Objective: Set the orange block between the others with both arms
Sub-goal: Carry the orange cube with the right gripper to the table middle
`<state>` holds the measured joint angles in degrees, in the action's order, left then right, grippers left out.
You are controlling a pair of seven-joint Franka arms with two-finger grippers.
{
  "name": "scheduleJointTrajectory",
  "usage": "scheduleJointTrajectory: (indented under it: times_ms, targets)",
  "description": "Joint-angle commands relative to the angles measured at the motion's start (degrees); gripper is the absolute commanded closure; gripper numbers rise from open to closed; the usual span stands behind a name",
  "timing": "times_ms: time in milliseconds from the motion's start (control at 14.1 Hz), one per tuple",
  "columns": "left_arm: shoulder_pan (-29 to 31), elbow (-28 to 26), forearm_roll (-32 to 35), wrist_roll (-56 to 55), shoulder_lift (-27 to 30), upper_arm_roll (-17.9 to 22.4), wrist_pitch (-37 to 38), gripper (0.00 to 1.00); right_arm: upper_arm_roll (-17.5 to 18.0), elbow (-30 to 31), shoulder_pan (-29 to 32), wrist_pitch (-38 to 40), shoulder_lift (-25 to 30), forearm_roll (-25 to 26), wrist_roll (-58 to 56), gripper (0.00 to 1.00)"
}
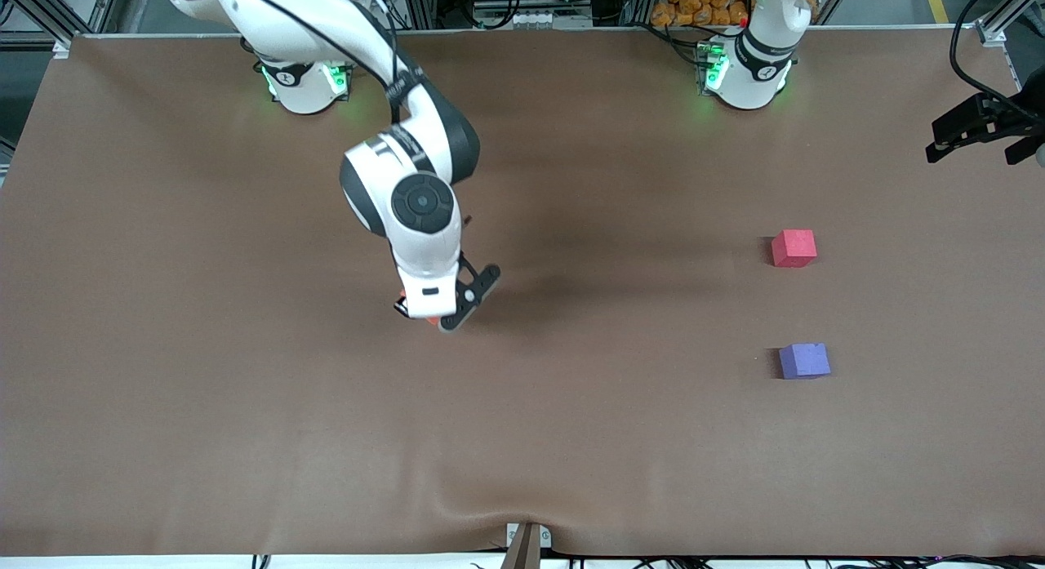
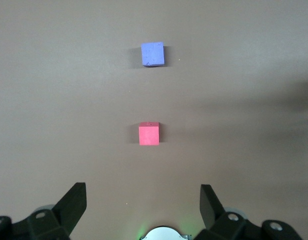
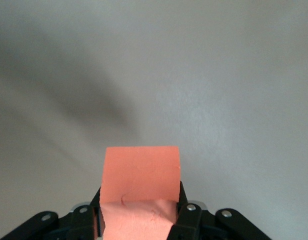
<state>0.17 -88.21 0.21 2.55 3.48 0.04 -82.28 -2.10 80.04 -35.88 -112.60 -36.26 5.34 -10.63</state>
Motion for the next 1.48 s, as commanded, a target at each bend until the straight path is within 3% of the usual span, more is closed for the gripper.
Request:
scheduleJointTrajectory:
  times_ms: [0, 354, 495, 778, 1131, 1202, 1273, 1343, 1414]
  targets:
    - [0.0, 0.8, 1.1, 0.9, -0.1, -0.3, 0.3, 0.0, -0.5, -2.9, -2.3, -1.0, -3.3, -6.3, 10.9, 0.83]
    - [0.1, 0.8, 1.1, 1.0, -0.1, -0.3, 0.2, 0.0, -0.5, -2.6, -6.3, -5.5, -5.6, -12.9, 37.3, 0.83]
    - [0.1, 0.8, 1.2, 1.1, -0.1, -0.2, 0.1, 0.0, -0.5, -2.9, -8.4, -6.1, -7.0, -12.9, 46.0, 0.83]
    - [0.1, 0.8, 1.2, 1.1, -0.2, -0.2, 0.1, 0.0, -0.6, -3.2, -9.8, -13.9, -9.5, -12.9, 47.7, 0.82]
    - [0.0, 0.6, 1.2, 0.9, -0.3, -0.3, 0.0, 0.0, -0.6, -5.7, -12.2, -14.4, -13.8, -13.0, 56.0, 0.77]
    - [0.0, 0.7, 1.2, 0.9, -0.4, -0.3, 0.1, 0.0, -0.6, -5.8, -12.3, -14.3, -14.2, -13.0, 56.0, 0.67]
    - [0.1, 0.6, 1.2, 0.9, -0.4, -0.3, 0.1, 0.0, -0.6, -5.7, -12.1, -14.1, -14.2, -13.0, 56.0, 0.38]
    - [0.1, 0.6, 1.2, 0.9, -0.4, -0.3, 0.1, 0.0, -0.6, -5.7, -12.2, -14.1, -14.2, -12.9, 56.0, 0.0]
    - [0.1, 0.5, 1.2, 0.9, -0.4, -0.3, 0.1, 0.0, -0.6, -5.6, -12.4, -14.0, -14.2, -12.7, 56.1, 0.0]
